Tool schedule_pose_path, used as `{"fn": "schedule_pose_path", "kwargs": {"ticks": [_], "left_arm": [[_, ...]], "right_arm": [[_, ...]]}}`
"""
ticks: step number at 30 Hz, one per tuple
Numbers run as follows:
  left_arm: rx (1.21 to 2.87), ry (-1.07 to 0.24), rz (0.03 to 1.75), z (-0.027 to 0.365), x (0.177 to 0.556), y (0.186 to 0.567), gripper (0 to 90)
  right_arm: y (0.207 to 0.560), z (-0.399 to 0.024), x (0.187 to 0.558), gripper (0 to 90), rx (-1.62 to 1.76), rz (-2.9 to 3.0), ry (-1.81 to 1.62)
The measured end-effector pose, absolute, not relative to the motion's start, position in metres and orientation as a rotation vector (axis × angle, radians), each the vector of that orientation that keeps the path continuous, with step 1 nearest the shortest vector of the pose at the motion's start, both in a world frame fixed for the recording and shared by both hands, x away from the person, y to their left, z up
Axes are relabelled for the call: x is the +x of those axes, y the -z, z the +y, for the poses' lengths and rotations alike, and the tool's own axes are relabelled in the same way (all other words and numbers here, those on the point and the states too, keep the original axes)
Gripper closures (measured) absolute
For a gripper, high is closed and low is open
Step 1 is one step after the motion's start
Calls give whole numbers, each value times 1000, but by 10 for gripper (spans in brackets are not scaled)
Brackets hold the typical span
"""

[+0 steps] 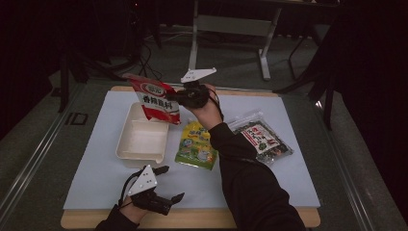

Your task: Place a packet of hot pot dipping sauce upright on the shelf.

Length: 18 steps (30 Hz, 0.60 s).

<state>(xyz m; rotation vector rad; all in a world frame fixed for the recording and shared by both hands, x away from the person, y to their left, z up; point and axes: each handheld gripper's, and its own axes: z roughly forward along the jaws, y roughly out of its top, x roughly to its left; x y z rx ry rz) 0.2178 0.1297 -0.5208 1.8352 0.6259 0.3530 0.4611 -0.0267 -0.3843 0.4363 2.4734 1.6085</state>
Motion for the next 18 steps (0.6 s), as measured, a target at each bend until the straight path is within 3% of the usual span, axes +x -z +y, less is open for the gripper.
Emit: {"fn": "schedule_pose_path", "kwargs": {"ticks": [18], "left_arm": [[1835, -339, 626, 131, 215, 522, 22]], "right_arm": [[411, 11, 493, 900, 437, 2498, -1624]]}}
